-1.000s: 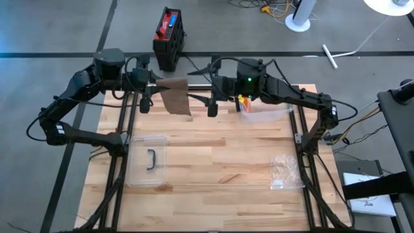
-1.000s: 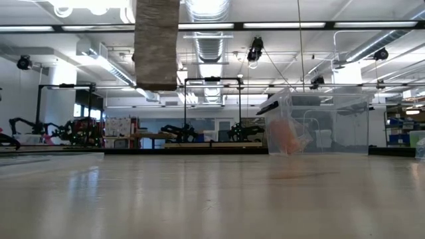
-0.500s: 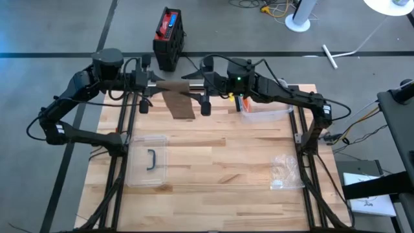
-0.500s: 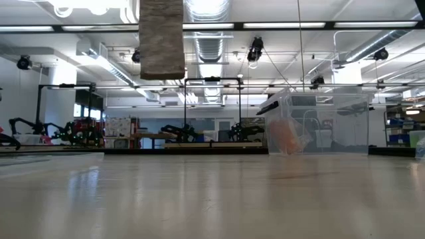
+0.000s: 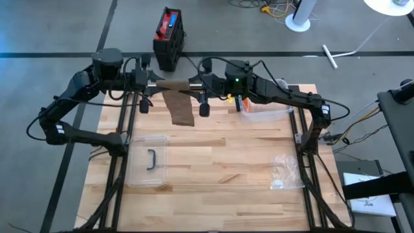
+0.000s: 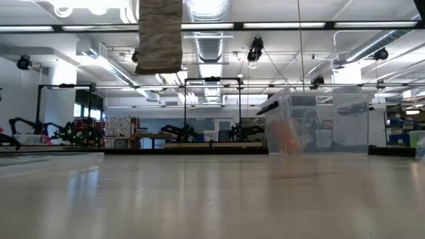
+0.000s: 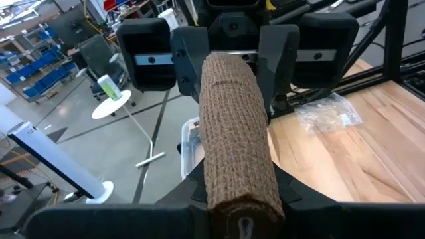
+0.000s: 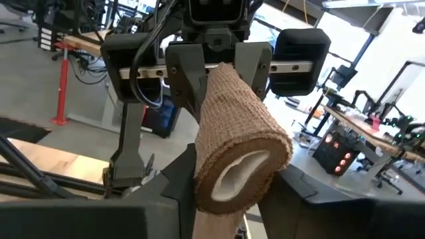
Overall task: Roll bandage
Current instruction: Roll the brown bandage
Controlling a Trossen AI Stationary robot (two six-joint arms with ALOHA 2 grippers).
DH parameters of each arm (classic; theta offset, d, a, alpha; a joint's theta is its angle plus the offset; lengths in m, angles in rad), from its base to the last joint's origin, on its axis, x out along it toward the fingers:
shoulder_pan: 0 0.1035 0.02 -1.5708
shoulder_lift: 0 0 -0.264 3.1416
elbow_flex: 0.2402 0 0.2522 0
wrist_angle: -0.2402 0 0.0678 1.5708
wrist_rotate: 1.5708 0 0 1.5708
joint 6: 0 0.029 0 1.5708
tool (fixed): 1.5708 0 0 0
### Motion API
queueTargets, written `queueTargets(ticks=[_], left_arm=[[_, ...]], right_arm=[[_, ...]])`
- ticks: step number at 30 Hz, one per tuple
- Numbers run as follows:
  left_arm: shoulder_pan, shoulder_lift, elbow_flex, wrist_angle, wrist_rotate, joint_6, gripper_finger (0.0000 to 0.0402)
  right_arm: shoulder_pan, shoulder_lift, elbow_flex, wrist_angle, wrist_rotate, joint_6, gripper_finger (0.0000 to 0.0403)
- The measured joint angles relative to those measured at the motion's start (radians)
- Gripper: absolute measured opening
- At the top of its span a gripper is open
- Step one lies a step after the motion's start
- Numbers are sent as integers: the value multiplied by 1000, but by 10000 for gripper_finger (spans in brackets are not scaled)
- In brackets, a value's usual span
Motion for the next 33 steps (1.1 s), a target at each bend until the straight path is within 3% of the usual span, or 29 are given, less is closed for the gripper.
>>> queueTargets(ticks=[4, 13, 17, 22, 29, 33], left_arm=[[0, -1, 0, 6, 0, -1, 49], [0, 2, 0, 0, 0, 31, 49], [0, 2, 0, 11, 0, 40, 50], [0, 2, 0, 9, 1, 35, 50], [0, 0, 0, 28, -5, -27, 57], [0, -4, 0, 30, -4, -56, 94]], right_arm=[[0, 0, 10, -5, -1, 63, 132], [0, -1, 28, 14, 1, 191, 219], [0, 7, 27, 26, 1, 220, 225], [0, 16, 26, 42, 0, 204, 178], [0, 16, 26, 49, 1, 102, 46], [1, 16, 26, 60, 1, 8, 40]])
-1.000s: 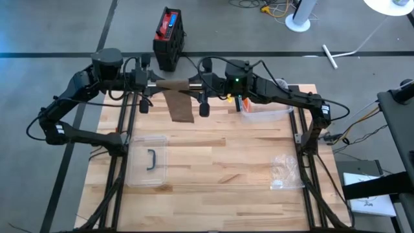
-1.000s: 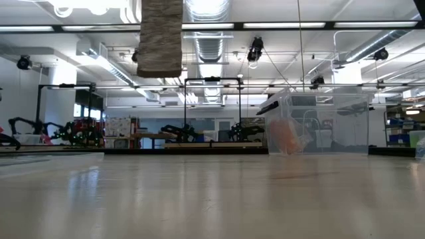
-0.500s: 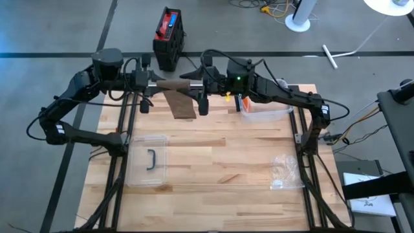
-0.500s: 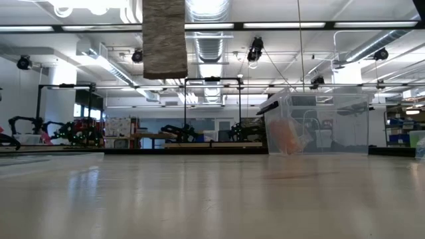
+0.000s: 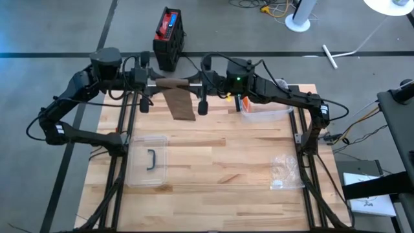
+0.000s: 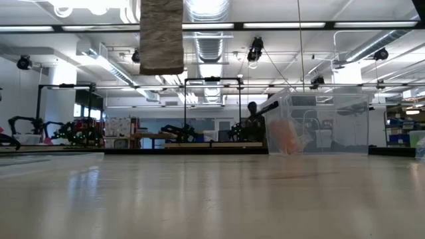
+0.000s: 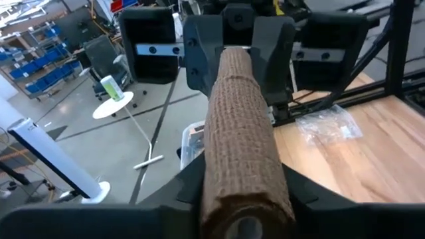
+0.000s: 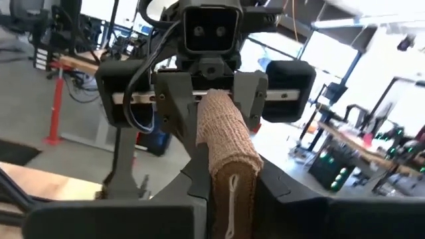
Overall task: Roll bandage
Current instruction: Roll the brown bandage
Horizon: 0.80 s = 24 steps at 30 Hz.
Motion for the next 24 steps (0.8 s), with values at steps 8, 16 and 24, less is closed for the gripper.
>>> queueTargets(ticks=[8, 16, 24], left_arm=[[1, -34, 0, 5, 9, -51, 218], [1, -41, -10, 4, 10, -58, 296], [1, -41, -50, 56, 17, -55, 297]], right_arm=[[0, 0, -14, 57, 7, -136, 40], [1, -13, -65, 172, 9, -177, 40], [2, -103, -221, 319, -1, -182, 40]])
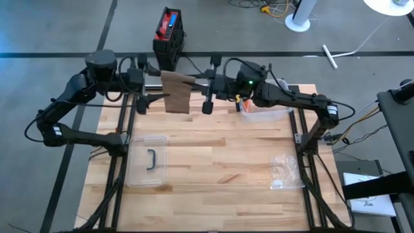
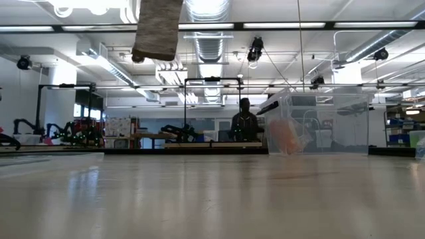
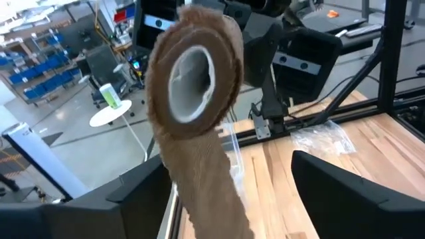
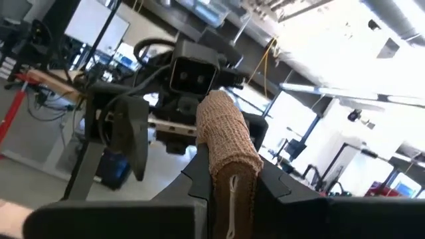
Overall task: Roll bandage
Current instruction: Roll the brown bandage
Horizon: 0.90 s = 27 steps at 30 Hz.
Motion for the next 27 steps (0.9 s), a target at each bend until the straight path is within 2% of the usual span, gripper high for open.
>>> queueTargets(ticks=[7, 18, 27], left_arm=[[0, 18, -63, 118, 21, -25, 268], [0, 39, -64, 153, 178, -164, 243], [0, 36, -64, 159, 202, -298, 232]], right_arm=[[0, -6, -27, 12, 1, -94, 40], [0, -5, -28, 10, 3, -378, 40], [0, -5, -28, 0, 11, -536, 40]])
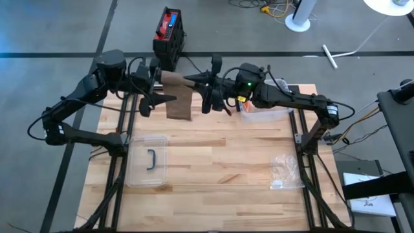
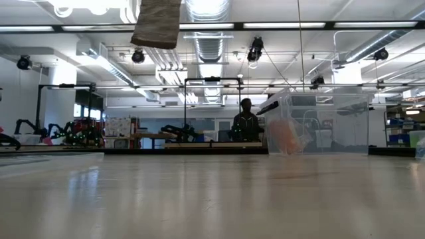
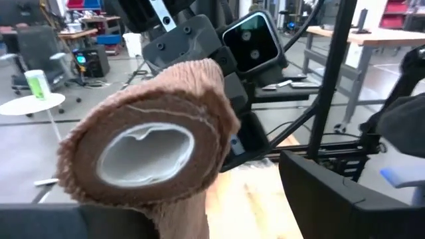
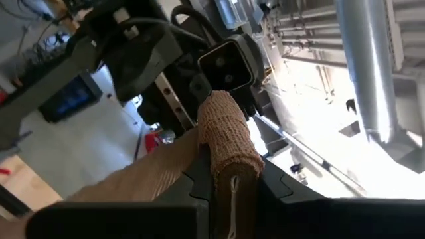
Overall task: Roll bandage
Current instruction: Roll the brown bandage
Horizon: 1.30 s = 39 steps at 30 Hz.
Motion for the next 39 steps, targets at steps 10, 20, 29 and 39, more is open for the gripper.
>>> queueTargets(ticks=[10, 20, 29, 39], left_arm=[[0, 0, -1, 47, 25, -202, 224], [0, 1, -6, 88, 25, -589, 245], [0, -3, -7, 65, 22, -719, 250], [-1, 8, -7, 27, -50, -798, 232]], right_arm=[[0, 0, 2, -38, -3, -154, 40], [0, -1, 3, -95, -3, -385, 40], [1, -2, 3, -156, -23, -520, 40], [8, -1, 2, -199, -21, -694, 48]])
